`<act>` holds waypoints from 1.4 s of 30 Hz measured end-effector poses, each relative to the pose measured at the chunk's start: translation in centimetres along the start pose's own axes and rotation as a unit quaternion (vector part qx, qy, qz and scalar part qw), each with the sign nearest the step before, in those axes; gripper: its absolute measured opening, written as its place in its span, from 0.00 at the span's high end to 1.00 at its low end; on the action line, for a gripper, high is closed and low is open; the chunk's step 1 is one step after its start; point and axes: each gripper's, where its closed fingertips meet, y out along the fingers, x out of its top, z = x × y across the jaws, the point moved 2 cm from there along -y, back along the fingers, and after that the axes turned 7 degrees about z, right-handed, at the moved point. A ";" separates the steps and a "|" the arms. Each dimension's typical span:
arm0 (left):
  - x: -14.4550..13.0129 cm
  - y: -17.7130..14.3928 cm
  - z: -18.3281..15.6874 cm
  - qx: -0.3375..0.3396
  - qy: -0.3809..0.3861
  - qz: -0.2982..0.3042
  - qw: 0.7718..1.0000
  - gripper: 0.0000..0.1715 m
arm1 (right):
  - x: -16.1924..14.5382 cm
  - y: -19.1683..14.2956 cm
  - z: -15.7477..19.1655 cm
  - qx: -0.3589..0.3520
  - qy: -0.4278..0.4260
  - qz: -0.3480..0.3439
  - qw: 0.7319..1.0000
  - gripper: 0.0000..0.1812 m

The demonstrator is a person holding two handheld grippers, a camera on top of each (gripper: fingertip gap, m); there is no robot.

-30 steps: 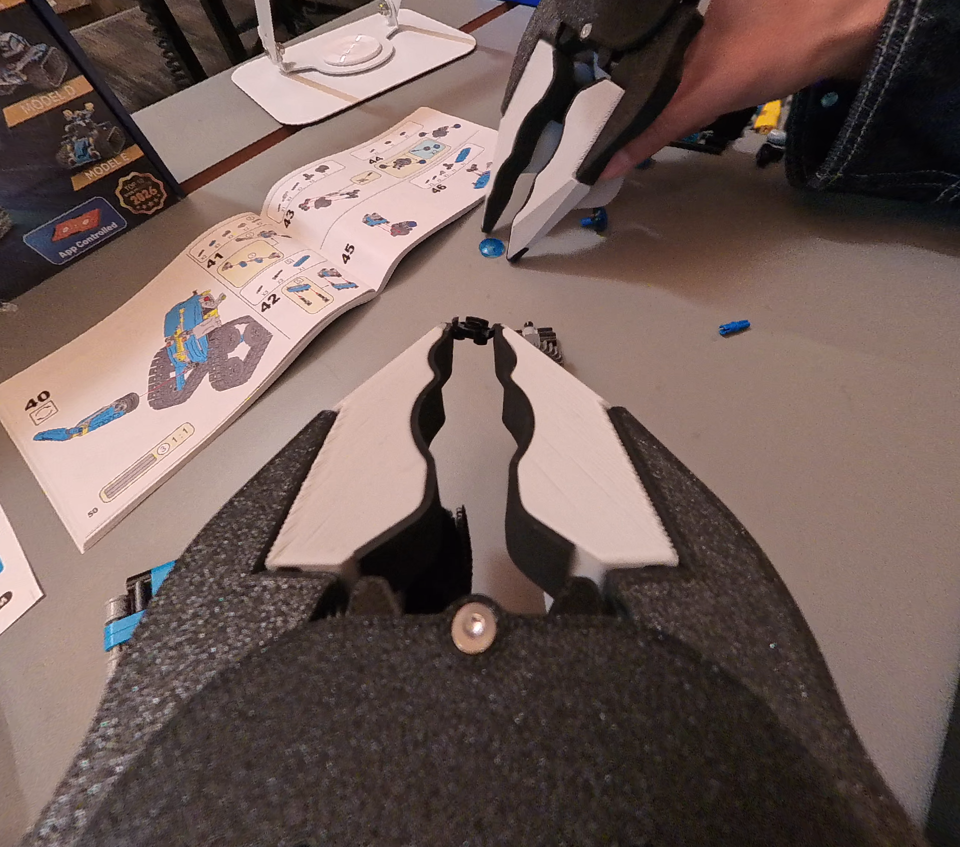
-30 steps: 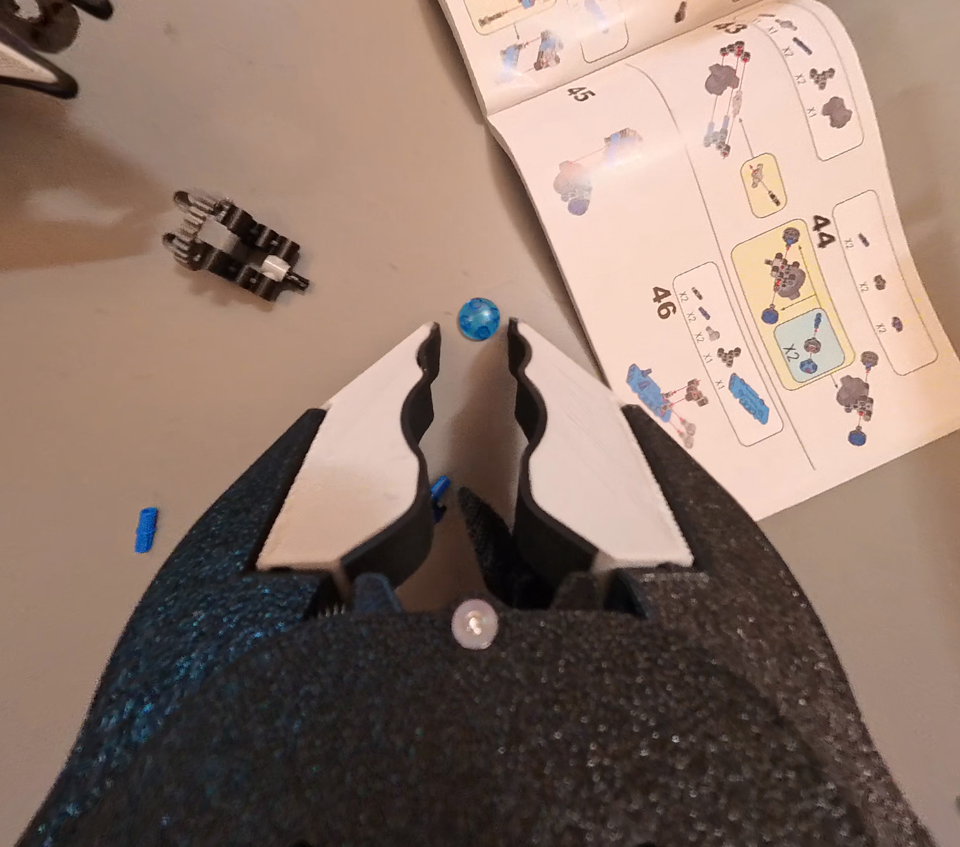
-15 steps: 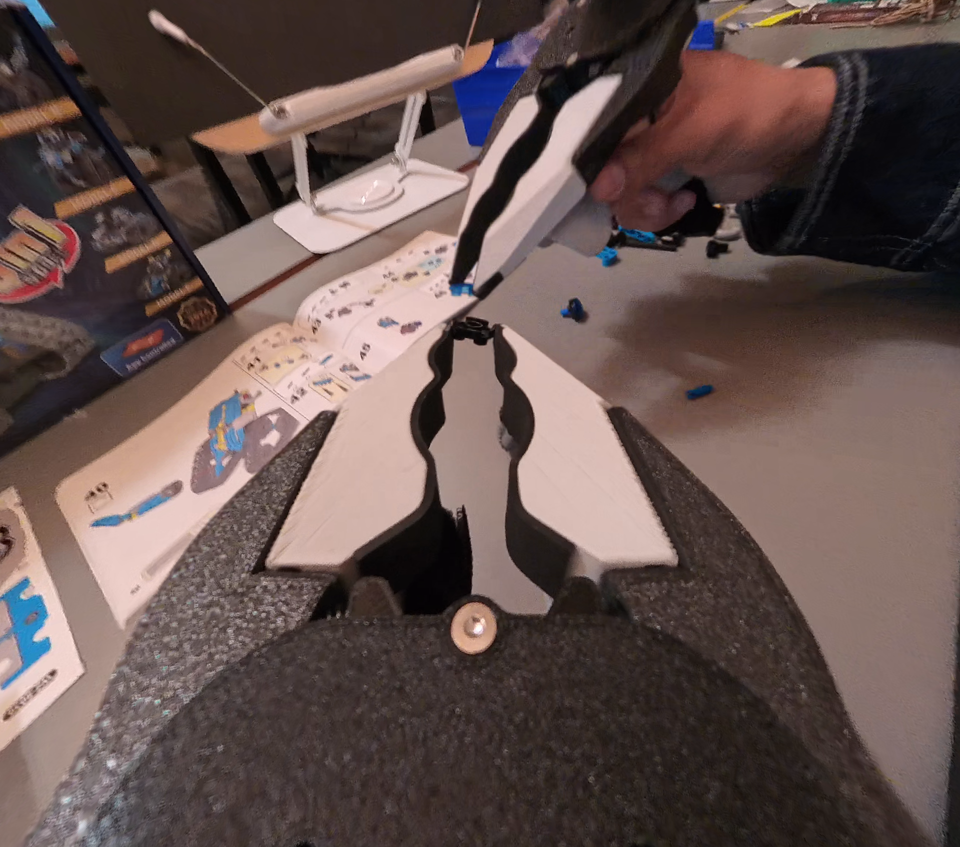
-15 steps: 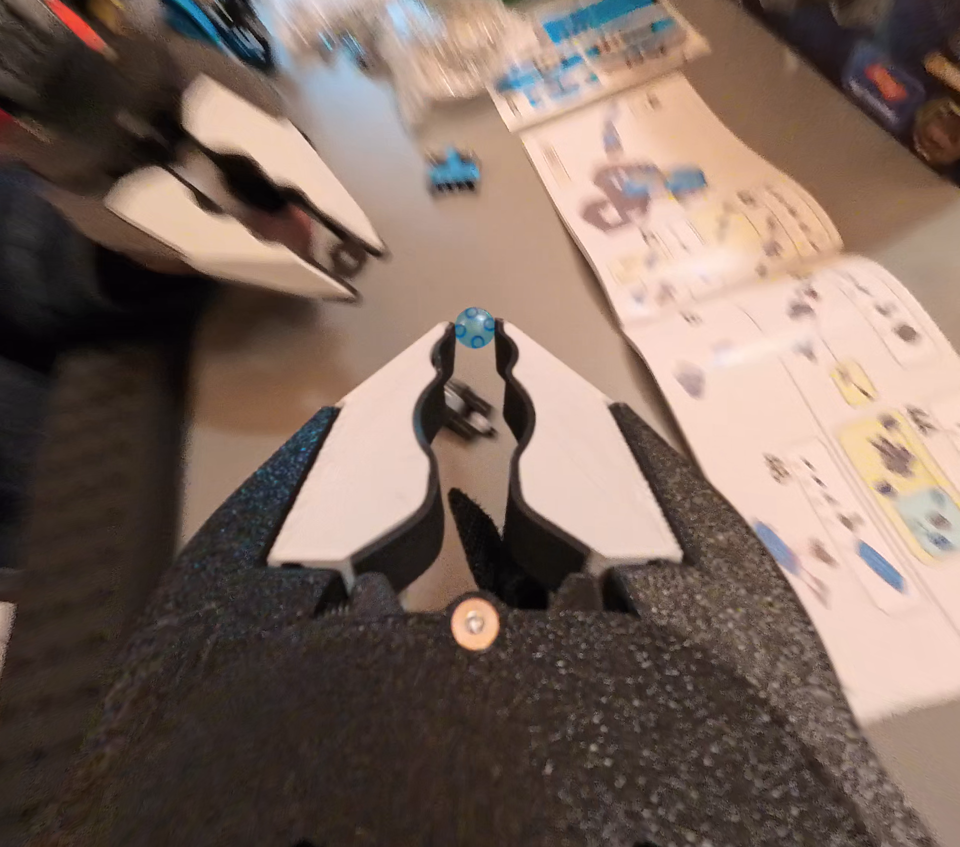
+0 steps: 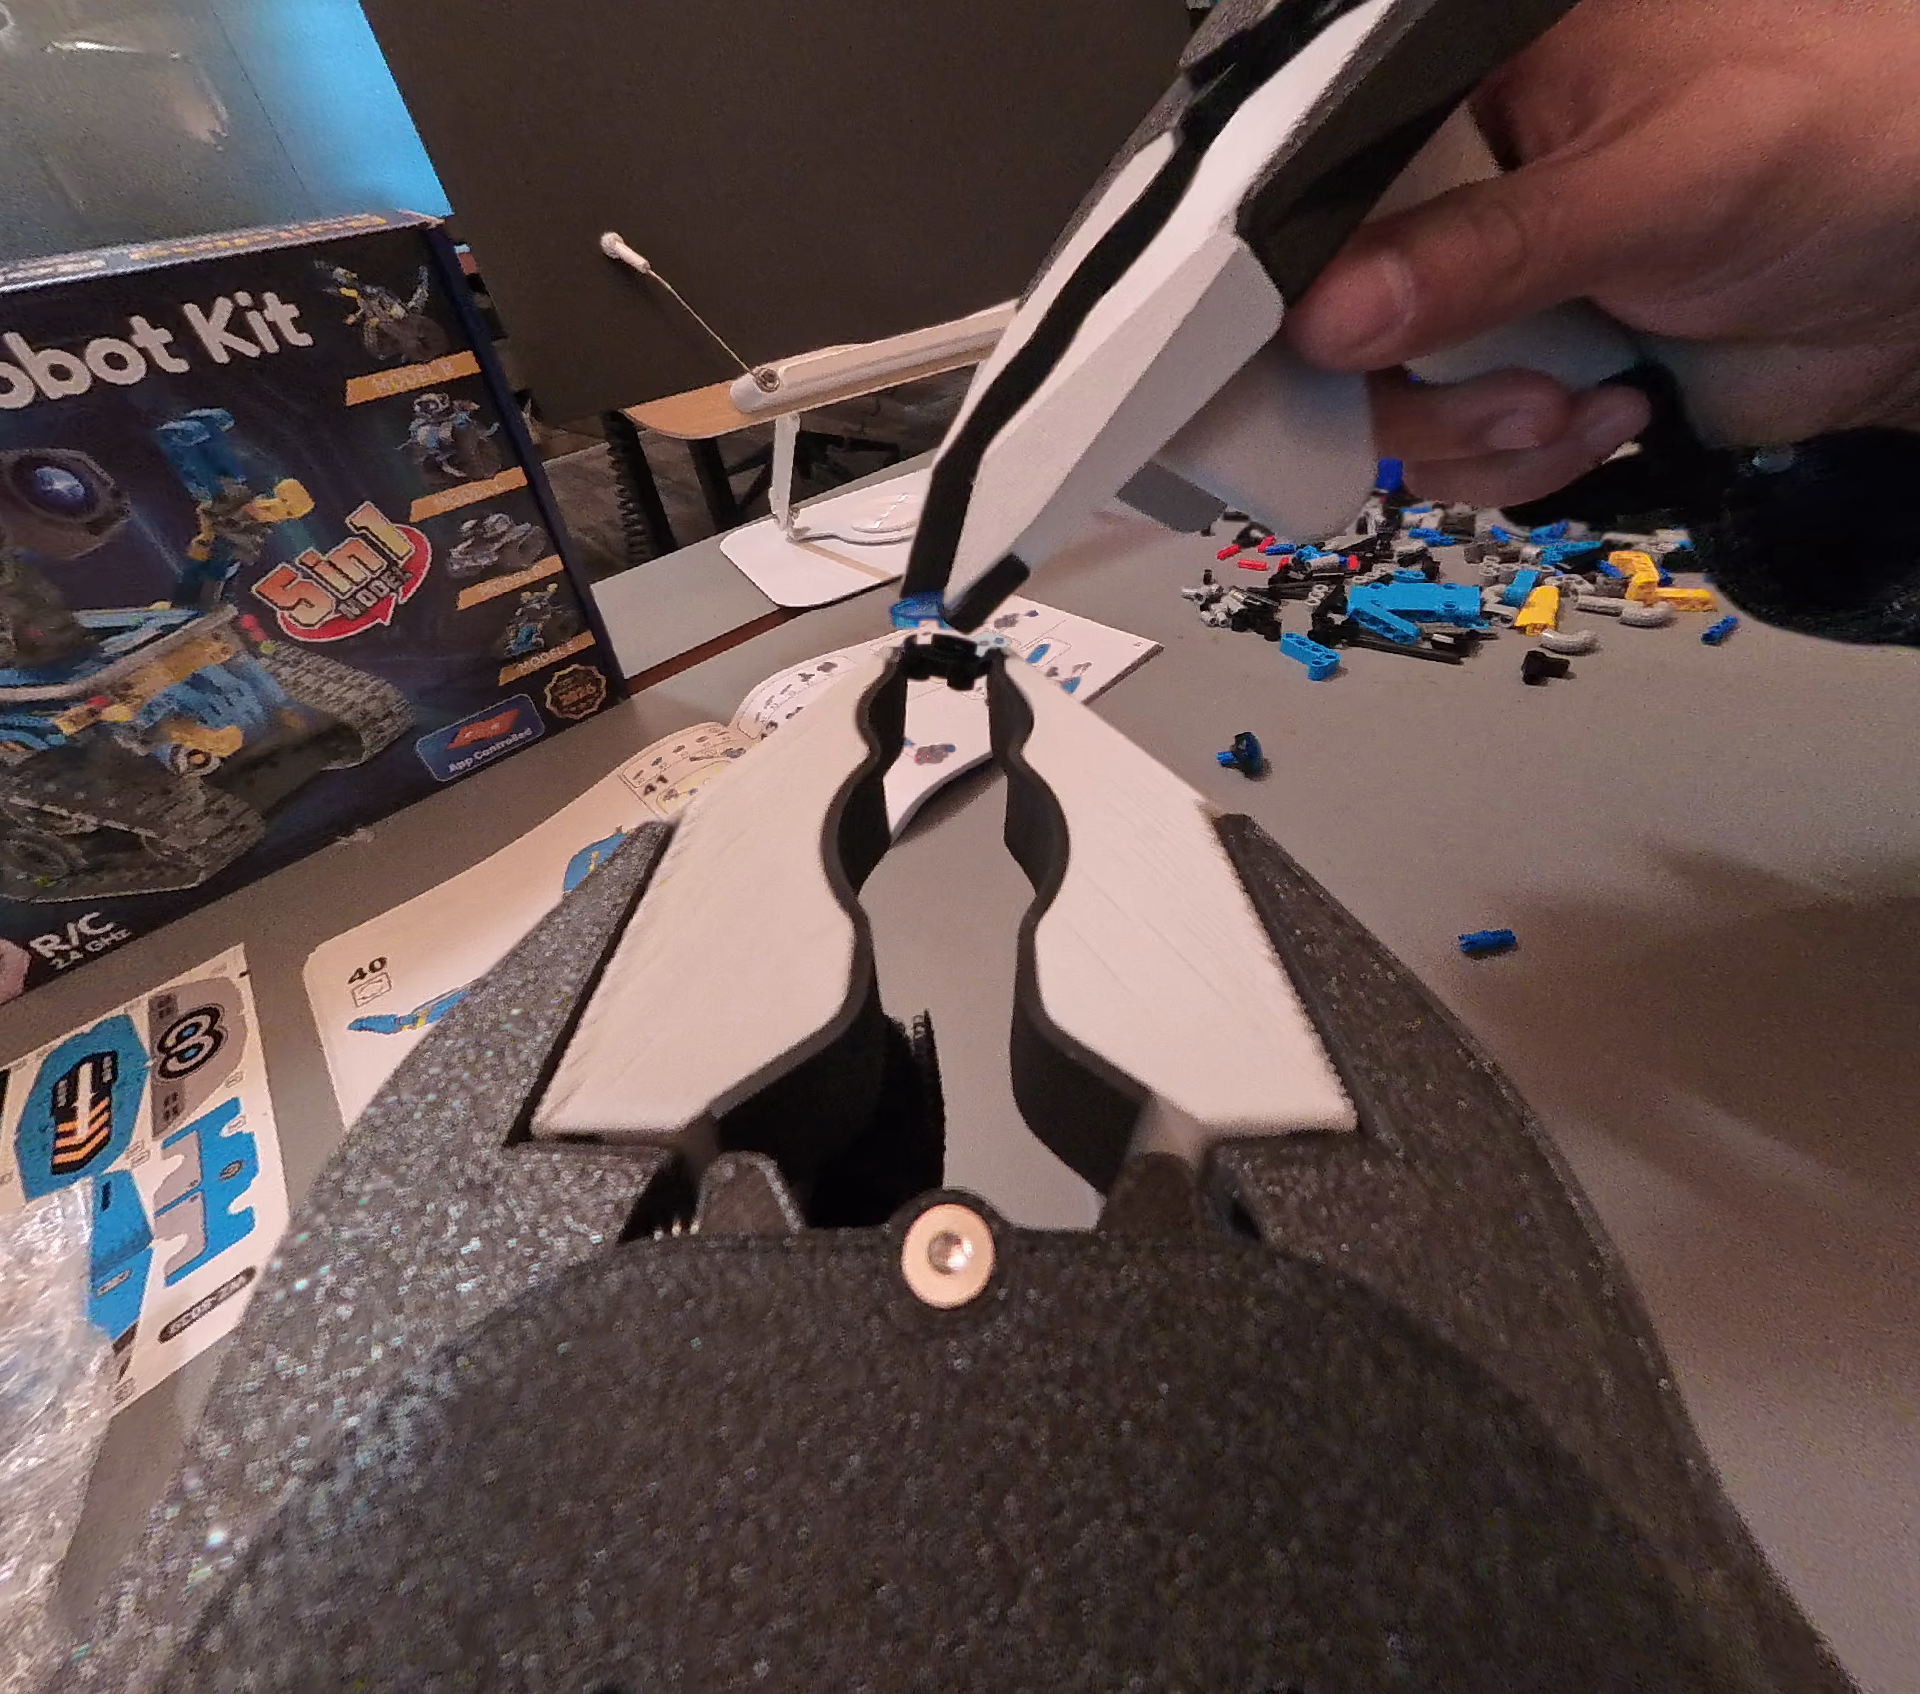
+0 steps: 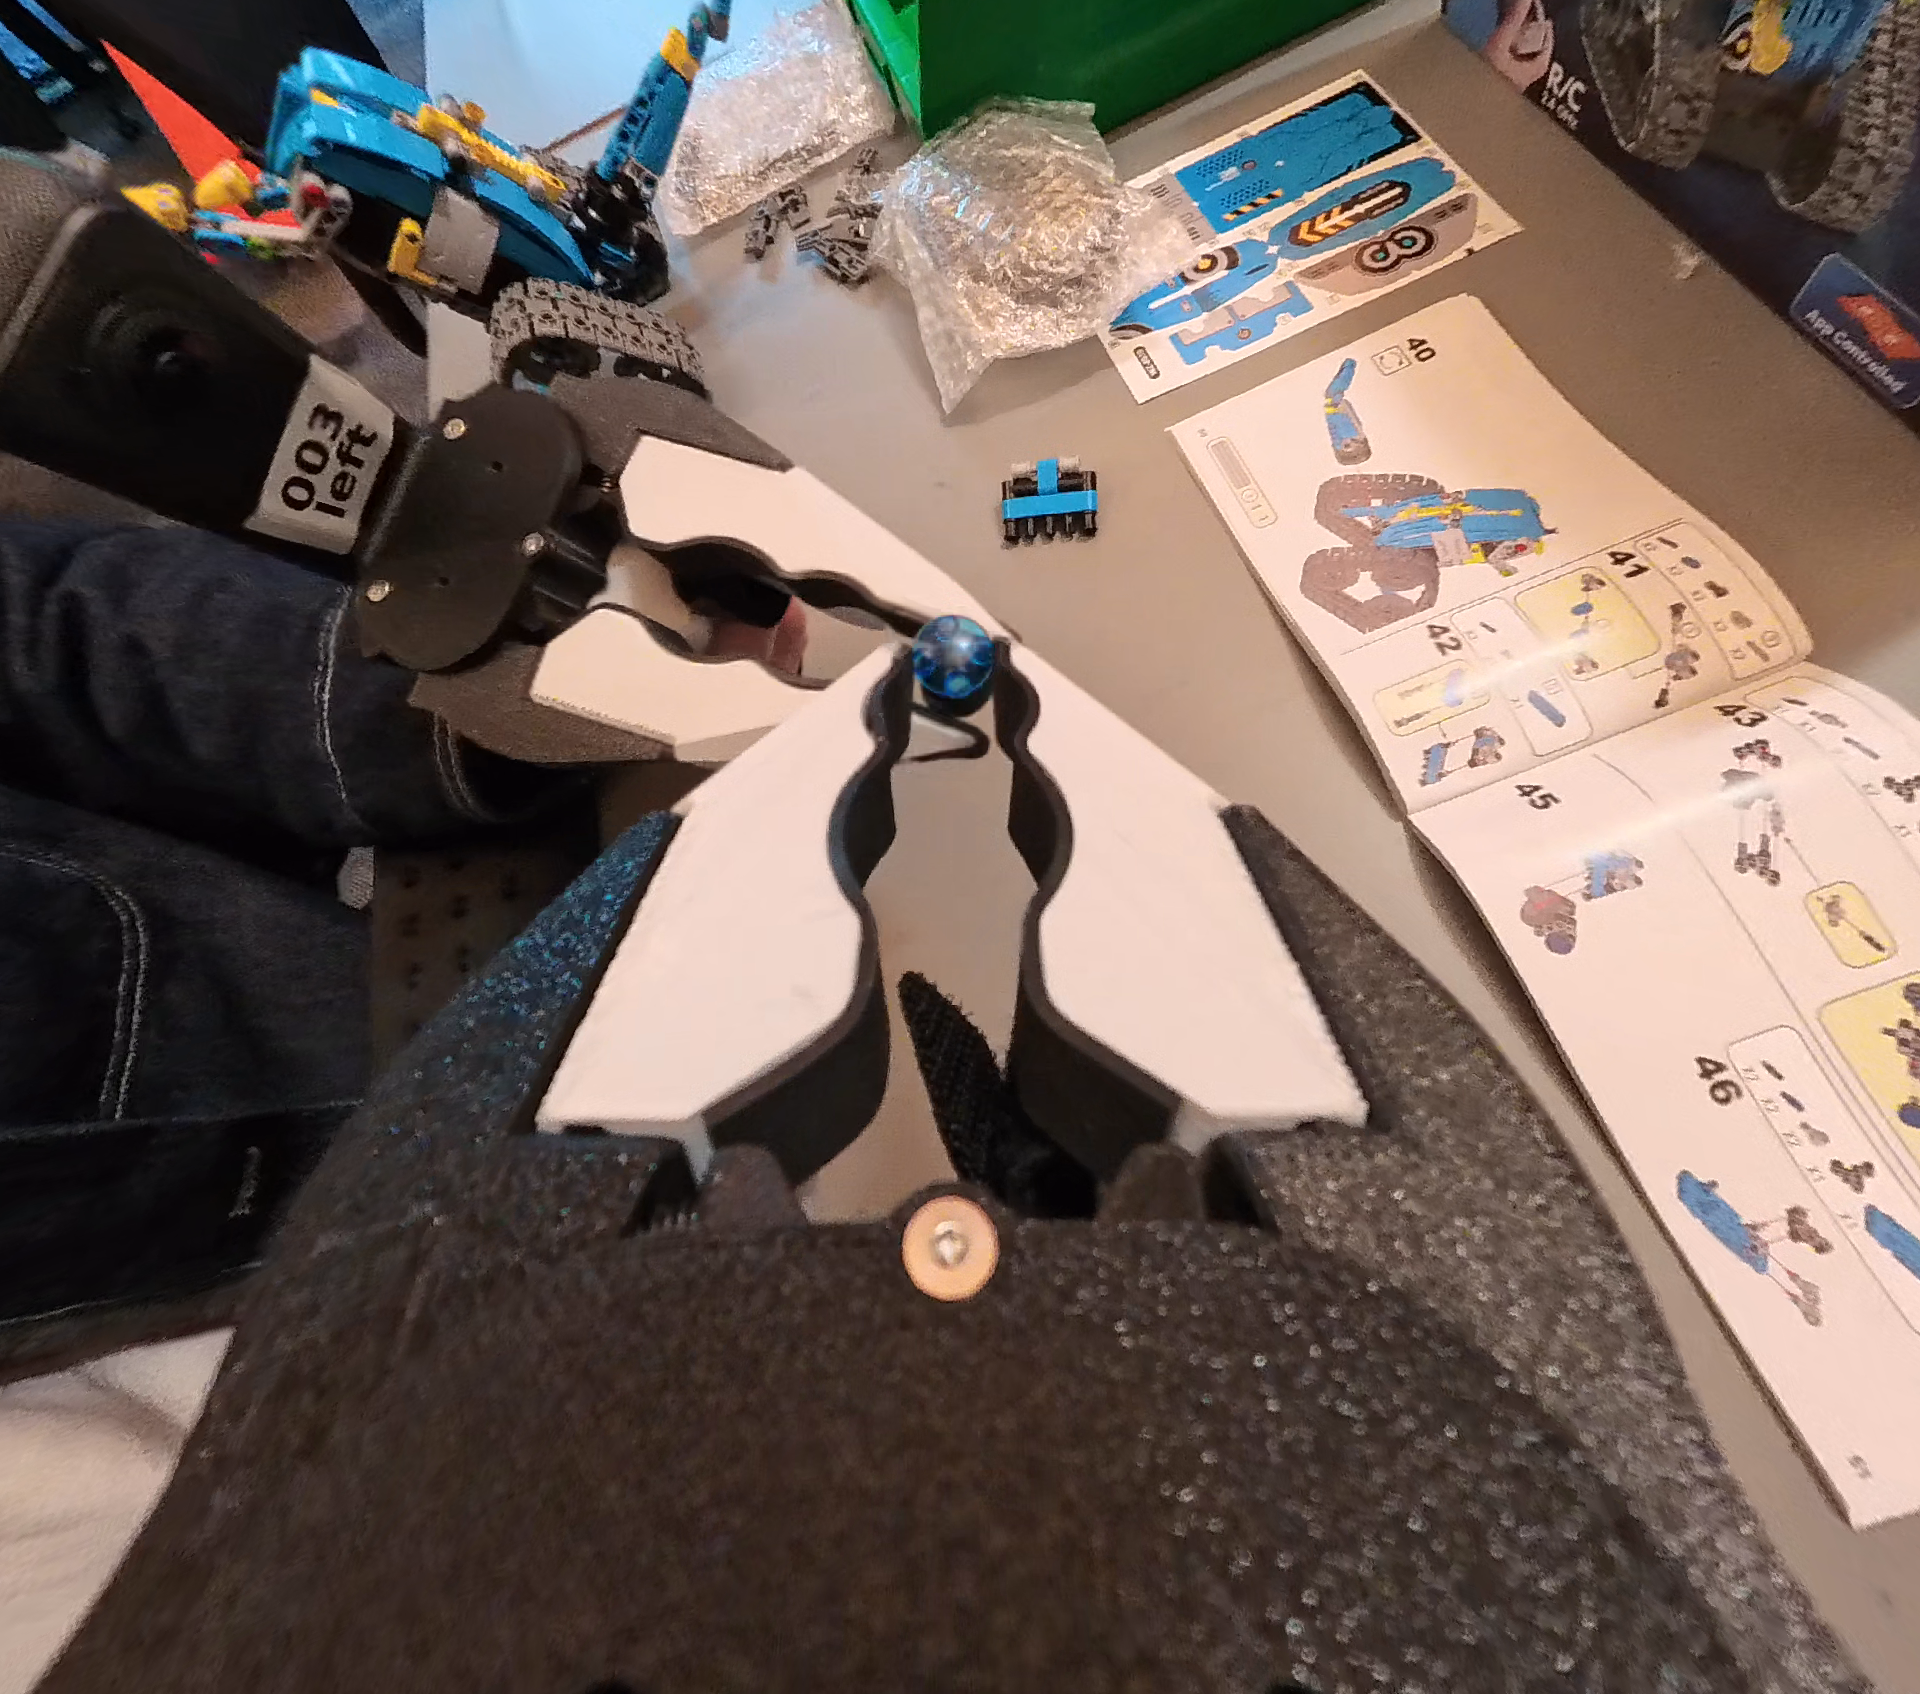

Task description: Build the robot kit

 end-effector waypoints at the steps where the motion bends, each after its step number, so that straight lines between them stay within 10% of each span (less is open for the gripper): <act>1: 0.0 0.0 0.1 0.000 -0.004 0.001 1.000 0.91 | 0.0 0.1 0.2 -0.005 -0.003 0.008 1.000 0.92; 42: 1.5 -1.3 0.5 0.007 -0.003 -0.036 0.999 0.91 | 1.1 0.1 1.2 0.019 0.013 0.063 0.998 0.89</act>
